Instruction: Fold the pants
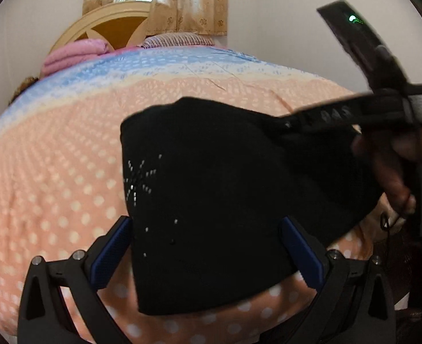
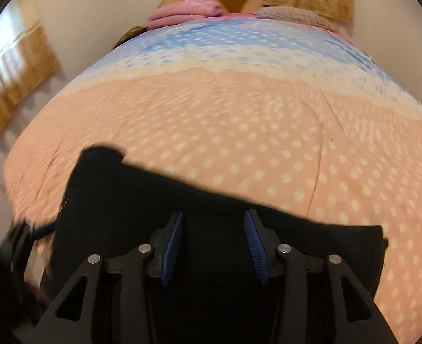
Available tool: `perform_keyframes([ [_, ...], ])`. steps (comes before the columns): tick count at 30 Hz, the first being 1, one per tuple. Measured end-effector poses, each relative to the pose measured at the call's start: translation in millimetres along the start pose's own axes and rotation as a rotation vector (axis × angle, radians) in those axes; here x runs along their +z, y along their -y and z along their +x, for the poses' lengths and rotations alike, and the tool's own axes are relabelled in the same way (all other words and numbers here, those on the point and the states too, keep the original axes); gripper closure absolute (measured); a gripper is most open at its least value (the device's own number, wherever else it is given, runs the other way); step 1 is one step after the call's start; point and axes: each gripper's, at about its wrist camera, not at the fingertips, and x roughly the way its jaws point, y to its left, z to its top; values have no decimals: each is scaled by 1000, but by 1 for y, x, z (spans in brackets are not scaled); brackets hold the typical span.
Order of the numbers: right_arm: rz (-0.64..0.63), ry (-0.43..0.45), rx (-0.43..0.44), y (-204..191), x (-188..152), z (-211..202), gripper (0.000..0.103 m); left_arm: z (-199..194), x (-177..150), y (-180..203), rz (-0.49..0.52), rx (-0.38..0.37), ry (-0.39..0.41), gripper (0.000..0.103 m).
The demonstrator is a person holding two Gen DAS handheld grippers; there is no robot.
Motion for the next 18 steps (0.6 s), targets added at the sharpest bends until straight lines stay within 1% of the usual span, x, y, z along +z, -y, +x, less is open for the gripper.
perform_keyframes([
  [2, 28, 5, 20, 4, 1, -5, 59, 0, 1, -6, -30, -28, -10, 0],
  [4, 20, 38, 35, 0, -2, -18, 57, -3, 2, -8, -43, -37, -7, 0],
  [6, 22, 82, 58, -1, -7, -40, 57, -11, 6, -9, -42, -20, 23, 0],
  [8, 63, 123, 71, 9, -21, -61, 56, -22, 12, -11, -47, 3, 74, 0],
  [11, 97, 166, 50, 23, -41, -85, 55, -34, 18, -22, -83, 29, 124, 0],
  [13, 90, 155, 66, 24, -61, -96, 55, -37, 20, -27, -108, 27, 135, 0],
  [15, 60, 135, 58, 21, -79, -100, 55, -32, 21, -26, -111, 17, 113, 0],
  [16, 46, 126, 42, 20, -86, -99, 55, -28, 21, -22, -98, 15, 98, 0],
  [18, 6, 80, -56, 20, -103, -90, 55, -19, 19, -12, -42, 27, 70, 0],
])
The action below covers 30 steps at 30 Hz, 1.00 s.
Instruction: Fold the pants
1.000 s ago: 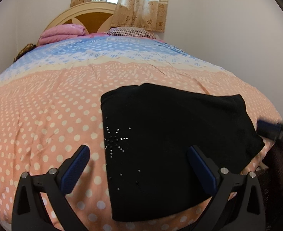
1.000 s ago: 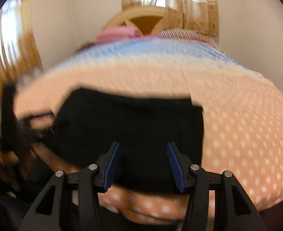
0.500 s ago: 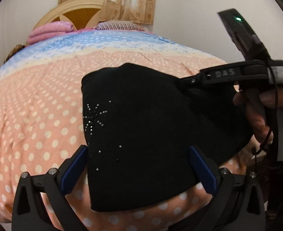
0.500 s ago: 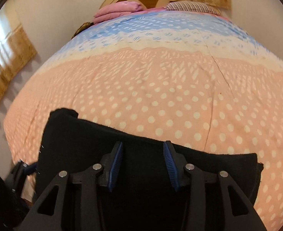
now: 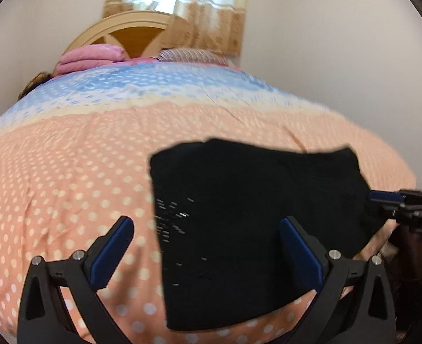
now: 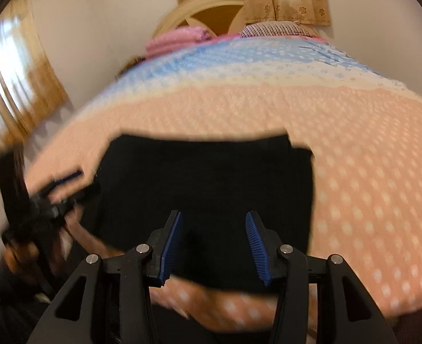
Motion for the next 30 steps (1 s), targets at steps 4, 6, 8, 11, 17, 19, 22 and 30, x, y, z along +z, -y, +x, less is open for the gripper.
perform_keyframes([
  [4, 58, 37, 55, 14, -4, -8, 55, 12, -3, 11, 28, 4, -38, 0],
  [6, 87, 77, 106, 20, -1, -18, 55, 5, 2, 7, 45, 27, -8, 0],
  [8, 109, 114, 67, 28, 4, -23, 55, -2, 6, -4, 34, 64, 23, 0],
  [11, 203, 92, 90, 48, 5, -15, 54, 6, 9, -28, -40, 71, 0, 0],
  [17, 293, 77, 90, 69, 0, 10, 43, 22, 6, -41, -100, 36, -34, 0],
  [19, 308, 82, 105, 72, 0, 13, 42, 27, 6, -37, -87, 29, -41, 0],
  [22, 318, 91, 114, 75, 1, 17, 41, 33, 8, -29, -85, 21, -57, 0],
  [30, 363, 130, 141, 79, -2, 16, 42, 43, 9, -31, -90, -2, -67, 0],
])
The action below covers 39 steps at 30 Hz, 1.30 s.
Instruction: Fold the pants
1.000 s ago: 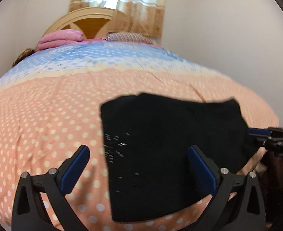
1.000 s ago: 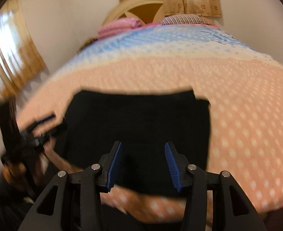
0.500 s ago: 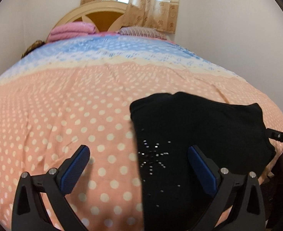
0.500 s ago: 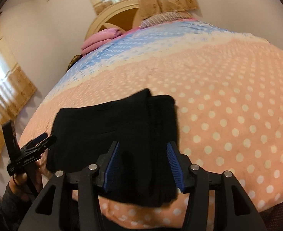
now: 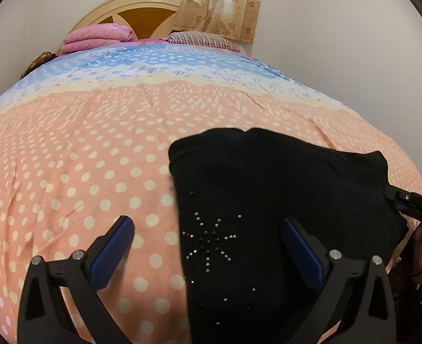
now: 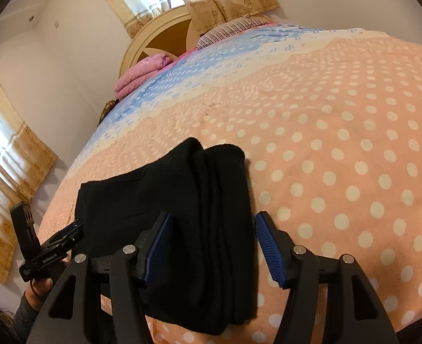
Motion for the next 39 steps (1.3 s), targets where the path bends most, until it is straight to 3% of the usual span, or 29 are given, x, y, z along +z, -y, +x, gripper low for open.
perform_keyframes([
  [10, -10, 9, -1, -2, -3, 1, 42, 3, 1, 3, 19, -48, 6, 0],
  [15, -45, 6, 10, -8, -6, 2, 43, -1, 1, 5, 35, -116, 16, 20],
  [21, -31, 4, 40, -7, -7, -2, 66, -4, 0, 4, 28, -161, 27, 35],
  [22, -40, 14, 39, -10, -7, -4, 71, -5, 1, 2, 21, -173, 32, 44],
  [23, -51, 22, 37, -13, -8, -7, 73, -7, 1, 0, 15, -191, 33, 60],
  [25, -73, 38, 39, -19, -7, -13, 76, -10, 2, -3, -5, -221, 35, 74],
  [28, -119, 67, 43, -34, -6, -26, 77, -14, 3, -5, -19, -228, 35, 85],
  [34, -227, 108, 85, -74, 8, -48, 78, -34, 8, -9, -53, -255, 76, 88],
  [39, -288, 77, 126, -113, 32, -20, 78, -62, 19, -32, -77, -228, 144, 89],
])
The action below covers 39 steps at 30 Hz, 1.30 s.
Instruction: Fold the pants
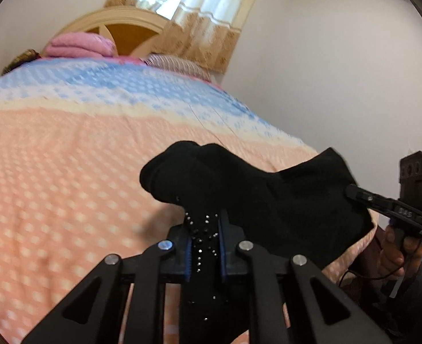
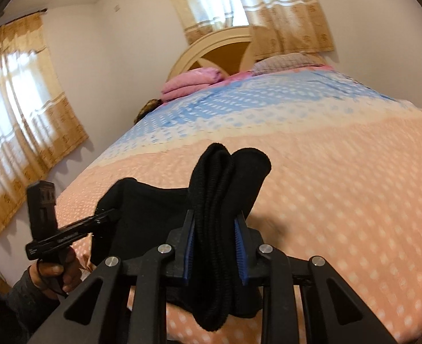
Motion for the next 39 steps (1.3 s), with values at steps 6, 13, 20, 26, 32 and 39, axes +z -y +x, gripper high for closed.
perform_keyframes([
  [6, -38, -57, 127, -53, 34, 73, 78, -48, 21, -48, -15, 146, 75, 89],
  [13, -147, -116, 250, -159, 45, 163, 78, -96, 24, -119, -63, 374, 126, 89],
  [20, -157, -216, 221, -186, 15, 239, 78, -76, -8, -179, -106, 529, 46, 88],
  [26, -48, -296, 193, -148, 6, 256, 60, -62, -30, -185, -110, 640, 39, 31],
  [32, -11, -289, 202, -142, 6, 247, 53, -71, -30, -199, -159, 653, 20, 15],
  [39, 0, -226, 103, -117, 6, 209, 46, -98, -40, -185, -133, 699, -14, 13],
])
